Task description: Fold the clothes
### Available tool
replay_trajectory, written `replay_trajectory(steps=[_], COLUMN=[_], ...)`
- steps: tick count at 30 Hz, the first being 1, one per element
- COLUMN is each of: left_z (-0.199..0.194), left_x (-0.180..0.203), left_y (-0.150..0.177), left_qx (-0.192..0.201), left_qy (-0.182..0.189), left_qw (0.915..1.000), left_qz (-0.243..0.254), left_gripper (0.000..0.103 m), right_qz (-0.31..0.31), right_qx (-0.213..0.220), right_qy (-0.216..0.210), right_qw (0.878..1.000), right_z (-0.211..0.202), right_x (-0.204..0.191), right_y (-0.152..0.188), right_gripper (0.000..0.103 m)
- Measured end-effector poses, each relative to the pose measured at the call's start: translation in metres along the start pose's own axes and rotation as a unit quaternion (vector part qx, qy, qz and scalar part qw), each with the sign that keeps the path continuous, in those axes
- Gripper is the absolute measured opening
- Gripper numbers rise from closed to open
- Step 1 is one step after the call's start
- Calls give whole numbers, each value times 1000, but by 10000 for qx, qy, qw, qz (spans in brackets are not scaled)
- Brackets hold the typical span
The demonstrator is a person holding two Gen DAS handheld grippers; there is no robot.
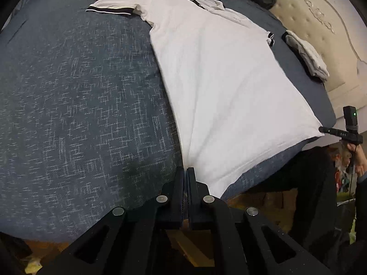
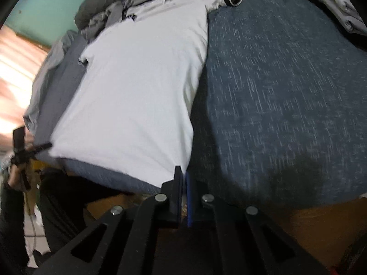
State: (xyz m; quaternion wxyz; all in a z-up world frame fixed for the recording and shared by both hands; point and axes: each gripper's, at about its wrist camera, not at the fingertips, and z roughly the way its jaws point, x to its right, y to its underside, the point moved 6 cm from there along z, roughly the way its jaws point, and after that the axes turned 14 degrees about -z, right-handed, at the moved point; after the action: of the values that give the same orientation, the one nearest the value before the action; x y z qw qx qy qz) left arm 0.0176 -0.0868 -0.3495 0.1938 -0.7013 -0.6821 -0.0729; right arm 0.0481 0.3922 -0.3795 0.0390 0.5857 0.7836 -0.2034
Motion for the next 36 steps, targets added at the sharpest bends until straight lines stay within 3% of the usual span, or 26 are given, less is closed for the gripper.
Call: replay_trajectory(steps=[10, 21, 24, 28, 36], left_z=[24, 12, 16, 34, 29], left_x=[-24, -9, -10, -26, -40], left_y=[10, 10, 14, 17, 11], left_qx=[-237, -142, -198, -387, -400], left_qy=[-66, -3, -69, -152, -193], left_qw=[9994, 9999, 9997, 9991, 9990], left_qz=[-239, 37, 112, -46, -50], left_gripper=[2, 2, 2, 2, 2], right_qz=[104, -48, -183, -48, 33], right_qx=[-419, 151, -15, -286, -415], right_qy=[100, 421, 538, 379, 191], right_qw=[9990, 9990, 9984, 9989, 9990], right_z=[42, -7, 3, 30, 46], right_x=[1, 4, 1, 12, 13], right_y=[20, -5, 0, 15, 26], right_gripper=[2, 2, 2, 2, 2])
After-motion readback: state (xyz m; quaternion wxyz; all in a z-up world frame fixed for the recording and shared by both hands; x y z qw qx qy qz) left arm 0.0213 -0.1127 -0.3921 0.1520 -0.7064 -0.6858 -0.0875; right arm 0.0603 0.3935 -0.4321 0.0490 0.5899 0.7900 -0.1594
